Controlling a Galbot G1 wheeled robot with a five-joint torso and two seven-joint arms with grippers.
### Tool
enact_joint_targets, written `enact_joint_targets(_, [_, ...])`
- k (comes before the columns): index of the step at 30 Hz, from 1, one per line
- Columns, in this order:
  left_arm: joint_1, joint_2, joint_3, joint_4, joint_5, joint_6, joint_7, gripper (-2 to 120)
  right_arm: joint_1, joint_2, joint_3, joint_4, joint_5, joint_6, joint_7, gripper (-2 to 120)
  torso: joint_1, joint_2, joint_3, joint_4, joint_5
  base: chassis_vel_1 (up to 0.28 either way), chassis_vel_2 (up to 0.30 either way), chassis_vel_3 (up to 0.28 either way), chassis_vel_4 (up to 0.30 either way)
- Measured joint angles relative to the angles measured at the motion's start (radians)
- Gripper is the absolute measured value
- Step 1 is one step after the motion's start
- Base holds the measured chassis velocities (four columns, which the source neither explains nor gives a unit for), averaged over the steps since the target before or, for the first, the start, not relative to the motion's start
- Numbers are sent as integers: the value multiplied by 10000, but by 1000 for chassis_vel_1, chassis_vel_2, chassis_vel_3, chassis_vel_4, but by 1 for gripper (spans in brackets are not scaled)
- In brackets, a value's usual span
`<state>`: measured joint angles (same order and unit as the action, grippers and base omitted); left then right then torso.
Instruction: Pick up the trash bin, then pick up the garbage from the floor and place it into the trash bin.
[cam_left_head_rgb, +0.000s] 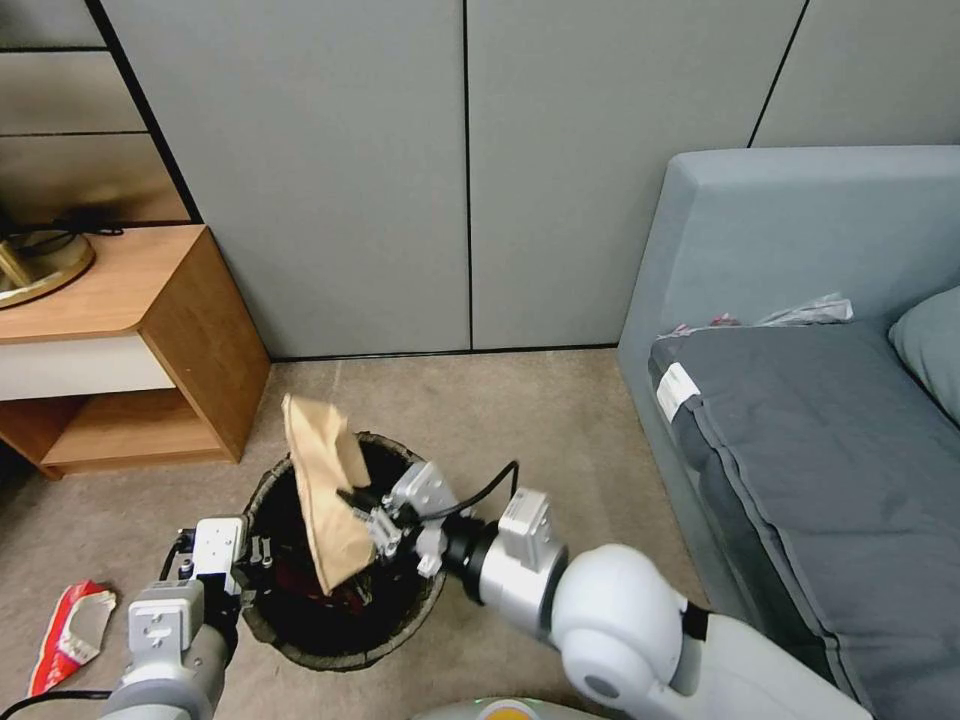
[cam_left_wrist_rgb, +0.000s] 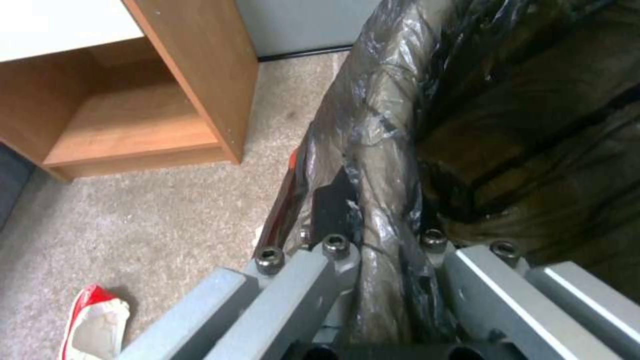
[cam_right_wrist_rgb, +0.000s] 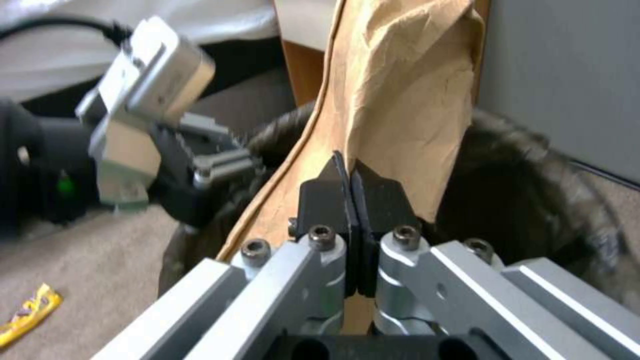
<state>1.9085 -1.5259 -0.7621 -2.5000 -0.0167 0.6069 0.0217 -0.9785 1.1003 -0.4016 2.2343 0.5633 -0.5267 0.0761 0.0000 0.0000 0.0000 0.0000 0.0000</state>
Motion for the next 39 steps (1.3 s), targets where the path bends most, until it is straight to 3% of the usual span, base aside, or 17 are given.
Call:
enact_joint_targets(3, [23,-31,33,1,40,-1,3,1,-113,22,-119,-97,-312,-32,25,2,0,0,0,0,0,0,0,0,0])
enact_joint_targets(7, [29,-54,54,1,73,-4,12,1,-236,43,-219,-198,-603,-77,83,15,0,0,0,0,0,0,0,0,0])
enact_joint_targets(9, [29,-56,56,0,77,-6,17,1,-300,64,-327,-250,-681,-141,236,27,-1,0,0,0,0,0,0,0,0])
enact_joint_targets(18, [31,-54,57,0,82,-9,27,1,-353,79,-313,-91,-783,-126,641,55,0,1,0,0,0,0,0,0,0])
enact_joint_targets(29, [30,-48,73,0,95,-15,45,1,-747,-322,466,686,-783,42,648,95,0,1,0,2,2,0,0,0,0])
enact_joint_targets(36, [26,-26,63,0,106,-39,47,1,-1789,-980,1958,1628,-1056,1440,822,100,0,0,0,0,2,0,0,0,0])
enact_joint_targets(39, [84,-41,49,0,124,-58,91,1,-2731,-1222,3355,1768,-1936,2945,936,100,0,0,0,-2,2,0,0,0,0])
